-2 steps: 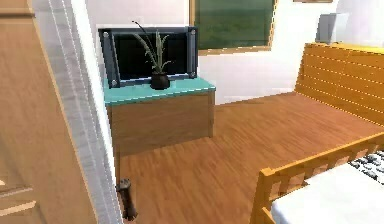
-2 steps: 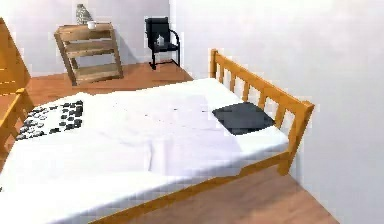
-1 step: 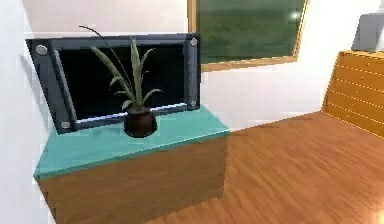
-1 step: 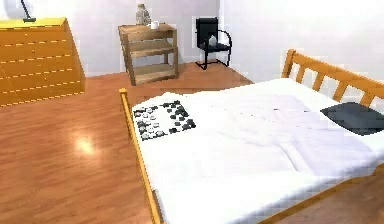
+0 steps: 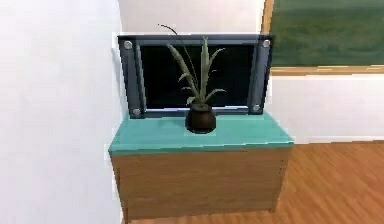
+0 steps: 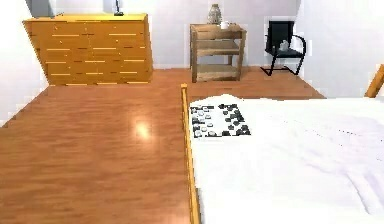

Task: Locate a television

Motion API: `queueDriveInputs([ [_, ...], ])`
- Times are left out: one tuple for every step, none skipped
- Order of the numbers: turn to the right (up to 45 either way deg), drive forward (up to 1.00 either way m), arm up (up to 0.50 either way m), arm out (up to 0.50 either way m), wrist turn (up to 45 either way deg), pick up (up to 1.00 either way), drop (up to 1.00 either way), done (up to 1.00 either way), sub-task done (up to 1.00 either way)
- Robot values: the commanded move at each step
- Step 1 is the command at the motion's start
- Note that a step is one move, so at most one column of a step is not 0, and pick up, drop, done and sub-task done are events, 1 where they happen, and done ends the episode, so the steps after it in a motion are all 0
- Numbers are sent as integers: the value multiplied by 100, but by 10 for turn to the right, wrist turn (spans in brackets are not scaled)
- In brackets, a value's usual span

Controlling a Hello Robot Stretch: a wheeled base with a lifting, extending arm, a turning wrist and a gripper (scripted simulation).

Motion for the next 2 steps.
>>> queueDriveInputs([
  [0, 70, 0, 0, 0, 0, 0, 0, 0],
  [0, 0, 0, 0, 0, 0, 0, 100, 0],
])
